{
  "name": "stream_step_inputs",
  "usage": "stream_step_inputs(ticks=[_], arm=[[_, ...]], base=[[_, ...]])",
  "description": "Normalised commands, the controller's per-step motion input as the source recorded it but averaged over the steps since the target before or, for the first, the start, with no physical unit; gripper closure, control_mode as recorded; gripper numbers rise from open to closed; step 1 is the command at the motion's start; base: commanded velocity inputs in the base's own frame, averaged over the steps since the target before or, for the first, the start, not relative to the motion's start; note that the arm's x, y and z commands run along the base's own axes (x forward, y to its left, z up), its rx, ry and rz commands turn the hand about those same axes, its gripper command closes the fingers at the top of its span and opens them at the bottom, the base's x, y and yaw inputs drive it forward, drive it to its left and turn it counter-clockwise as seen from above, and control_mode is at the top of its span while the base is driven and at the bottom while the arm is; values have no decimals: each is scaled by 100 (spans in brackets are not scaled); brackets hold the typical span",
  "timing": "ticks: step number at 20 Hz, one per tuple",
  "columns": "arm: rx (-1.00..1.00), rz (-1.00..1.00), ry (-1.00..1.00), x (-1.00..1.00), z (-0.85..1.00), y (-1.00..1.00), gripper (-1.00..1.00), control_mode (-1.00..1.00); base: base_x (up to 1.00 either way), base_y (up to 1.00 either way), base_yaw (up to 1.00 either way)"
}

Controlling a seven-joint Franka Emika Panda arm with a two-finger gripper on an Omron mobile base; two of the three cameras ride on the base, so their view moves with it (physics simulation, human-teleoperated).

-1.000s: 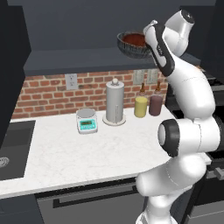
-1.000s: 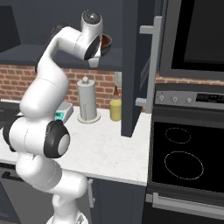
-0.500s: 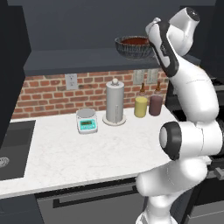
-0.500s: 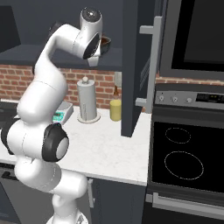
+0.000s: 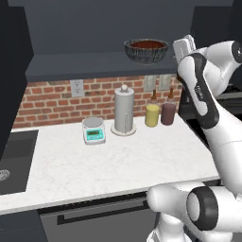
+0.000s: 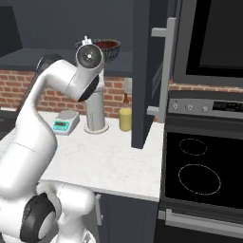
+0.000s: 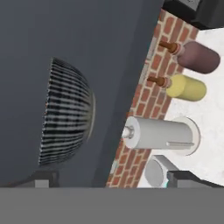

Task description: Pick up the bowls on the counter and stack them on top of one another in the open cabinet. Place the smaller bowl on top of the larger bowl.

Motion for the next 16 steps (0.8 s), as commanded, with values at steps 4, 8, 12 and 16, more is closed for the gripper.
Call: stream_step_inputs(ticks=[4,8,12,16], arm=[[-4,0,-32,-100,-99,0,-100,-100],[-28,4,-2,-100,-100,1,-100,-100],[-46,21,13,-100,-100,36,-100,-100],[-58,38,8,-96,-100,81,-100,-100]], base=[[0,0,0],[0,0,0],[0,0,0],[0,0,0]])
